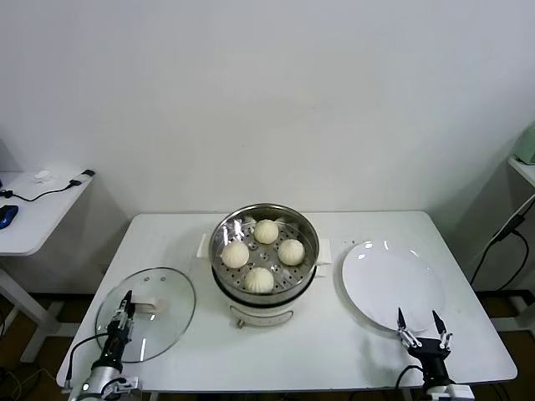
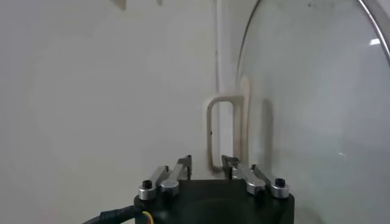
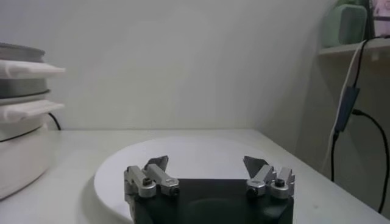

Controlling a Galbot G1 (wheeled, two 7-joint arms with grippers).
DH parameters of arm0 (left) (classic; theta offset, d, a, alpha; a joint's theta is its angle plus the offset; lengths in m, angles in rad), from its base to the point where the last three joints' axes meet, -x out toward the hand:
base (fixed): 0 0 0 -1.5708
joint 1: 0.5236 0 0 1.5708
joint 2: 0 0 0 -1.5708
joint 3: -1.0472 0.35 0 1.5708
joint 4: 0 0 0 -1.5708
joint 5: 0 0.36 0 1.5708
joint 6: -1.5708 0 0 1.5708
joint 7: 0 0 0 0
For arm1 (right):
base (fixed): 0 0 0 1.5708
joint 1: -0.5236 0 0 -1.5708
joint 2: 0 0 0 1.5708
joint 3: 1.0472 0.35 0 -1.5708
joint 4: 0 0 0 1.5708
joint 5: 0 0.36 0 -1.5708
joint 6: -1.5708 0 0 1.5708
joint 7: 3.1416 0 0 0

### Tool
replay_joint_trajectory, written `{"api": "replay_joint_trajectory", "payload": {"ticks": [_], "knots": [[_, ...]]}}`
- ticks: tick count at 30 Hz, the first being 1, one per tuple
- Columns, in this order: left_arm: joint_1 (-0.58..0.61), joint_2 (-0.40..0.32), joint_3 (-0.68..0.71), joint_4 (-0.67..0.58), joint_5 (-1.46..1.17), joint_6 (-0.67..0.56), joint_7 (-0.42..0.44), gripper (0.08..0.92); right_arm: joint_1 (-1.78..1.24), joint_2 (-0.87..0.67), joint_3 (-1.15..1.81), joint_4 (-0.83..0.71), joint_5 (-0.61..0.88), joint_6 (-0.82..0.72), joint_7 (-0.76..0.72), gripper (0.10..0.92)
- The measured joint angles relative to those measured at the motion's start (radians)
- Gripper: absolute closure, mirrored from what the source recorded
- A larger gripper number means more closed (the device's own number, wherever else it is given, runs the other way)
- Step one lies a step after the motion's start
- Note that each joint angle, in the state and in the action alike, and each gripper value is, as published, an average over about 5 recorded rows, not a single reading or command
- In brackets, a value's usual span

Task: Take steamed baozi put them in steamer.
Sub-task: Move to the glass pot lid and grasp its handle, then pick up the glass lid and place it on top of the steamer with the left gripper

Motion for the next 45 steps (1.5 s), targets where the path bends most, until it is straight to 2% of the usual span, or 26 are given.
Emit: {"api": "replay_joint_trajectory", "payload": {"ticks": [6,9,15,21,27,35,40,45], "knots": [[-0.017,-0.011,0.0,0.021,0.005,-0.005,-0.012,0.794,-0.001,0.008,-0.005,0.0,-0.009,0.002,0.0,0.203],[-0.023,-0.016,-0.003,0.026,0.004,-0.007,-0.017,0.846,-0.003,0.009,-0.006,-0.001,-0.011,0.005,0.0,0.203],[-0.011,-0.021,-0.011,0.005,-0.008,-0.001,-0.007,0.853,-0.003,0.012,-0.004,-0.003,-0.013,0.006,0.0,0.203],[0.022,-0.012,-0.025,-0.088,-0.065,0.024,0.032,0.853,-0.002,0.013,-0.004,-0.003,-0.02,0.006,0.0,0.203],[0.076,0.021,-0.048,-0.252,-0.182,0.094,0.122,0.853,0.001,0.012,-0.004,-0.003,-0.034,-0.003,0.004,0.203],[0.117,0.079,-0.044,-0.514,-0.294,0.276,0.295,0.853,0.013,0.014,-0.007,-0.01,-0.065,-0.018,0.018,0.203],[0.09,0.102,0.015,-0.641,-0.281,0.401,0.394,0.853,0.014,0.018,-0.011,-0.007,-0.09,-0.025,0.025,0.203],[0.027,0.104,0.12,-0.708,-0.216,0.518,0.471,0.853,0.015,0.028,-0.014,-0.006,-0.117,-0.026,0.032,0.203]]}}
